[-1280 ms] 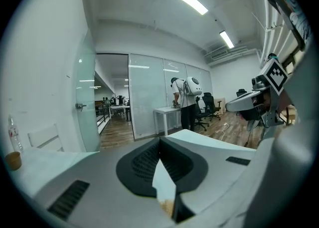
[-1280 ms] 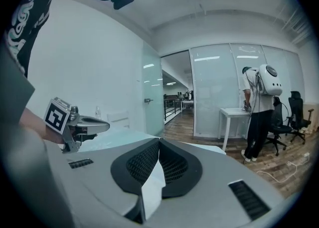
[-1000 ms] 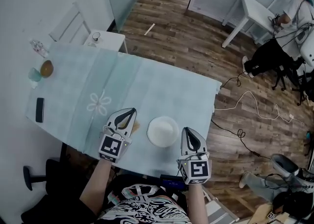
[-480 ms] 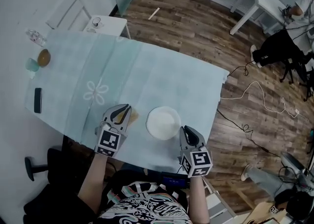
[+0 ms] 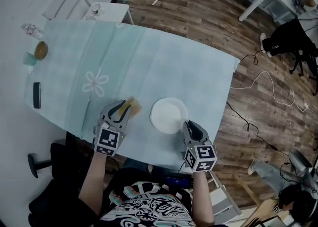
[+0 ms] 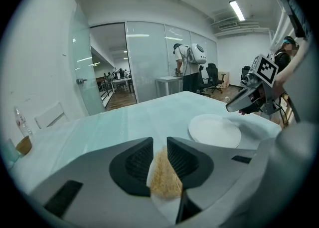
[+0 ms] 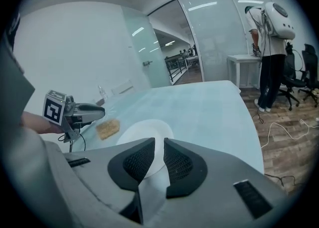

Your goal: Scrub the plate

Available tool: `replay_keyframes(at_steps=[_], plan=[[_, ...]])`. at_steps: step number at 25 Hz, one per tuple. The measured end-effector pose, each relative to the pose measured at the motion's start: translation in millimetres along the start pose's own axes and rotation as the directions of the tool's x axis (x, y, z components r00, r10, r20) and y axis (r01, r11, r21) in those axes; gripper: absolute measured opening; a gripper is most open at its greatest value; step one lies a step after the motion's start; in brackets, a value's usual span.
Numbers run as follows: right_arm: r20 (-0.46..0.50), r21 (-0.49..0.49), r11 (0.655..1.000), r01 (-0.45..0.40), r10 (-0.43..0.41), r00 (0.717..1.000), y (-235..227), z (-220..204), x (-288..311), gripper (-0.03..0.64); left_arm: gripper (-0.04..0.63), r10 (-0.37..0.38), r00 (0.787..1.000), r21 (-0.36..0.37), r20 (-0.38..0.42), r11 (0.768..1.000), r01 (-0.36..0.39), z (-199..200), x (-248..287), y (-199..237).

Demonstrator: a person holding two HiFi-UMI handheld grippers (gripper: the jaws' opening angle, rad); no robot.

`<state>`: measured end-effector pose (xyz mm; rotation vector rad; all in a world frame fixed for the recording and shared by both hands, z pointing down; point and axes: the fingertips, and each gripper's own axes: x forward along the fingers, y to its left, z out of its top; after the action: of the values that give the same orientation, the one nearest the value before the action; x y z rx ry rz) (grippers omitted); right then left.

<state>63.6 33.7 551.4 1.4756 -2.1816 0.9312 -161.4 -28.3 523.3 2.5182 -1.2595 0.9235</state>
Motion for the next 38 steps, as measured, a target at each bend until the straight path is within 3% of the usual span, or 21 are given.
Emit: replay_keyframes(at_steps=[6,14,20,29,34,38], plan=[[-0.033,0.082,0.996,0.017,-0.014,0.999,-7,-16,2,0.068,0.174,-0.051,0.997,-0.106,-0.053,0.993,0.045,-27,4,-4],[-0.085,0.095,0.995,0.008,0.001,0.996,-3,-29,7,0.086,0.186,-0.09,0.989,-0.112,-0.114,0.991,0.077,-49,15,-19],[-0.109,0.015,0.999,0.039,-0.037,0.993,-4,-31,8,0.086,0.163,-0.075,0.988,-0.086,-0.136,0.994,0.064,-48,19,-19],[-0.143,0.172,0.985,0.032,-0.007,0.99,-6,-40,11,0.087,0.117,-0.055,0.991,-0.075,-0.126,0.996,0.046,-42,18,-11],[-0.153,0.311,0.949,0.061,-0.014,0.988,-13,-43,8,0.045,0.117,-0.061,0.993,-0.067,-0.101,0.996,0.054,-33,15,-12],[-0.165,0.368,0.928,0.057,0.005,0.986,-14,-44,9,0.035,0.117,-0.067,0.994,-0.062,-0.088,0.996,0.061,-27,13,-13]])
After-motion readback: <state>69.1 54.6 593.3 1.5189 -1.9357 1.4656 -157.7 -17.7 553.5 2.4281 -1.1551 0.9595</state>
